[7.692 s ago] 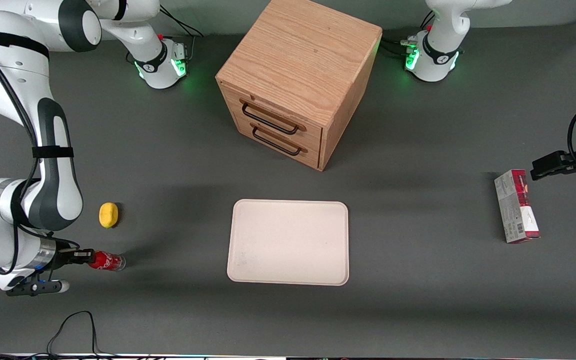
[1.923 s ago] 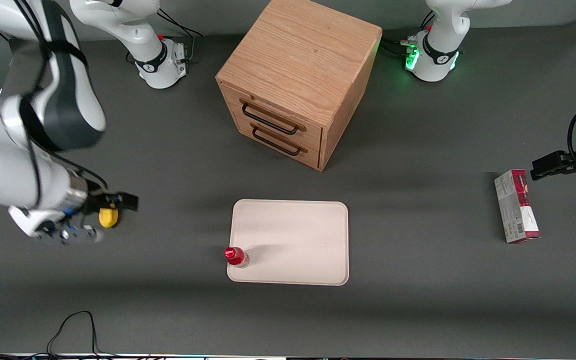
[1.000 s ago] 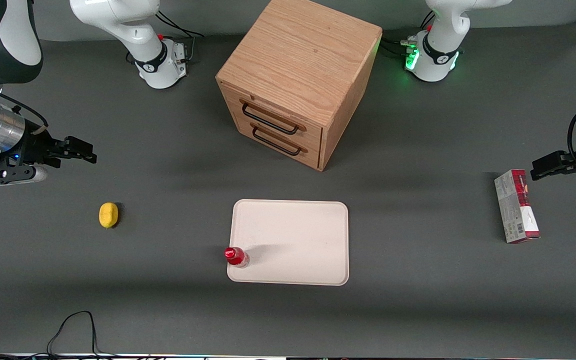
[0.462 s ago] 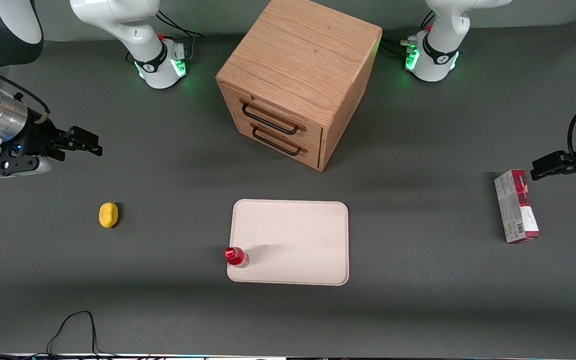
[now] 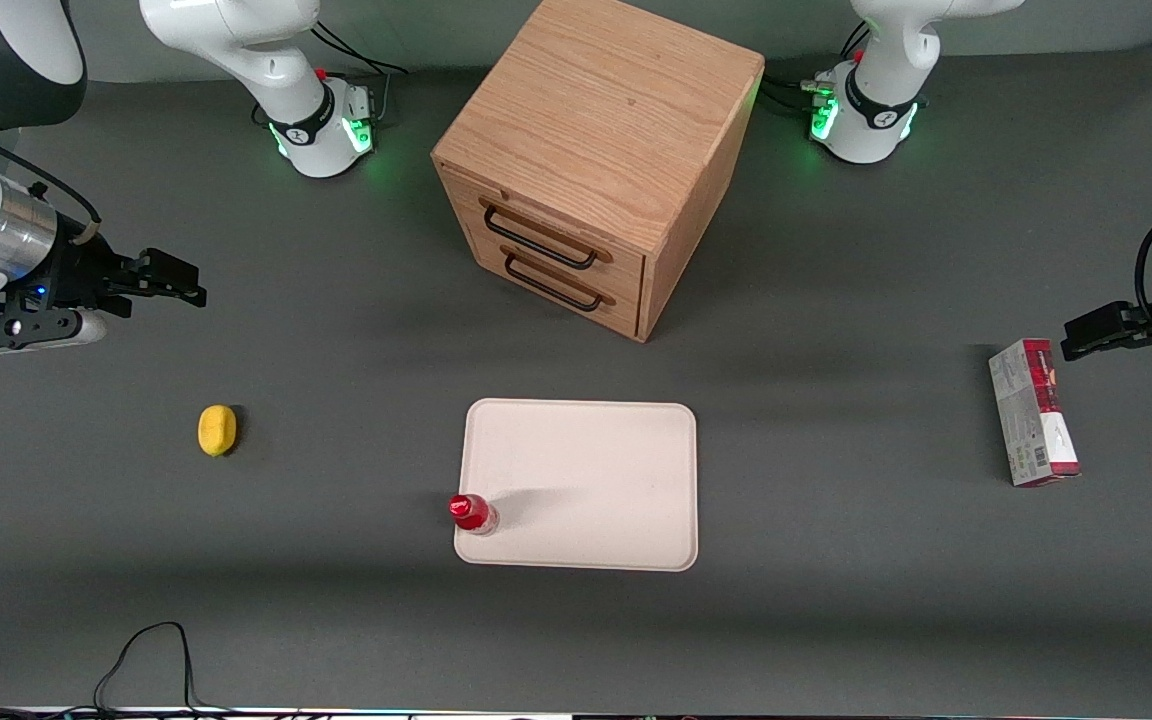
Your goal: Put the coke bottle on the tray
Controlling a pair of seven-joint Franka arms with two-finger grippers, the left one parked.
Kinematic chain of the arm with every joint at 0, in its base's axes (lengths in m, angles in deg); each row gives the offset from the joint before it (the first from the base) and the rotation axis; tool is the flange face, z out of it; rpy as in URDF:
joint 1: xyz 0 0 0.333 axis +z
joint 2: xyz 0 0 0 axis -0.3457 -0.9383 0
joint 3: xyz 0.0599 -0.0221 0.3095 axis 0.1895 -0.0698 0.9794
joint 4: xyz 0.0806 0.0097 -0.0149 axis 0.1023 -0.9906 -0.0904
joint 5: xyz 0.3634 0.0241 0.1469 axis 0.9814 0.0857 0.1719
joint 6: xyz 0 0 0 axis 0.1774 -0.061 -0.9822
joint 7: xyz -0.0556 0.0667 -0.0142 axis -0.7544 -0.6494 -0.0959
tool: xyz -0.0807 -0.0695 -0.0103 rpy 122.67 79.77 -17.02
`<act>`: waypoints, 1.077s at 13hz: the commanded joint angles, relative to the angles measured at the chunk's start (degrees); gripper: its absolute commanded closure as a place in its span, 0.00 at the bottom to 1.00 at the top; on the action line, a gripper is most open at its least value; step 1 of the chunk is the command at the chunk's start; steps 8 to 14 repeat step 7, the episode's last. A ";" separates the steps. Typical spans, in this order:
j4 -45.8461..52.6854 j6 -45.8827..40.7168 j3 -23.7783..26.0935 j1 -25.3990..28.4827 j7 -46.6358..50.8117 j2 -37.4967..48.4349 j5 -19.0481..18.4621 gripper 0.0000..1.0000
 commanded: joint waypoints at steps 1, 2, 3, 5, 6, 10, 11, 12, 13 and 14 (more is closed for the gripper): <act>2.61 -3.78 -0.81 0.75 0.40 -0.15 0.78 0.00; 3.40 -5.10 -0.81 0.66 0.39 -0.33 0.78 0.00; 3.67 -6.34 -0.63 0.57 0.39 -0.15 0.70 0.00; 4.20 -7.14 -0.46 0.74 0.39 -0.15 0.26 0.00; 4.38 -7.14 -0.54 1.01 0.39 -0.24 0.26 0.00; 4.38 -7.14 -0.54 1.10 0.39 -0.15 0.26 0.00; 4.38 -7.14 -0.54 1.10 0.39 -0.15 0.26 0.00; 4.38 -7.14 -0.54 1.10 0.39 -0.15 0.26 0.00; 4.38 -7.14 -0.54 1.10 0.39 -0.15 0.26 0.00; 4.38 -7.14 -0.54 1.10 0.39 -0.15 0.26 0.00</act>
